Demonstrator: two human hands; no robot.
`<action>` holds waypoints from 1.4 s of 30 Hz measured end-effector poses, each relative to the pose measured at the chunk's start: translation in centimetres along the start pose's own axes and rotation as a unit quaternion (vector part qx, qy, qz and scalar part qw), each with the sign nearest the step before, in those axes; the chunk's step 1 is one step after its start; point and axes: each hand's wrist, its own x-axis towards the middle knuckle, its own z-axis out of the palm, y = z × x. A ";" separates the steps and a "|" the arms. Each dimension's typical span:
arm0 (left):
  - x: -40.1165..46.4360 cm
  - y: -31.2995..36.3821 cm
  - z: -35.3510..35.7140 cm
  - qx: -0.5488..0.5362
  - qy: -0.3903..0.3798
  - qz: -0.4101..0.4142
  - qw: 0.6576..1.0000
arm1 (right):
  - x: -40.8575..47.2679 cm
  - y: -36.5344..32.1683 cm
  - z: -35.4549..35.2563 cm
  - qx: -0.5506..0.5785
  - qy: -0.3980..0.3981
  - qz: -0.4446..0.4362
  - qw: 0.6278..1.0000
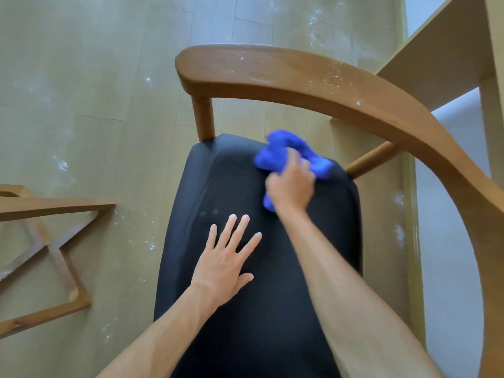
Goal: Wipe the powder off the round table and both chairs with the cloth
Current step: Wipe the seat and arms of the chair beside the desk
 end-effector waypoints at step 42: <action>-7.9 -4.1 -0.6 -0.126 0.266 0.049 0.954 | -11.5 -7.6 7.1 -0.212 -0.179 -0.445 0.852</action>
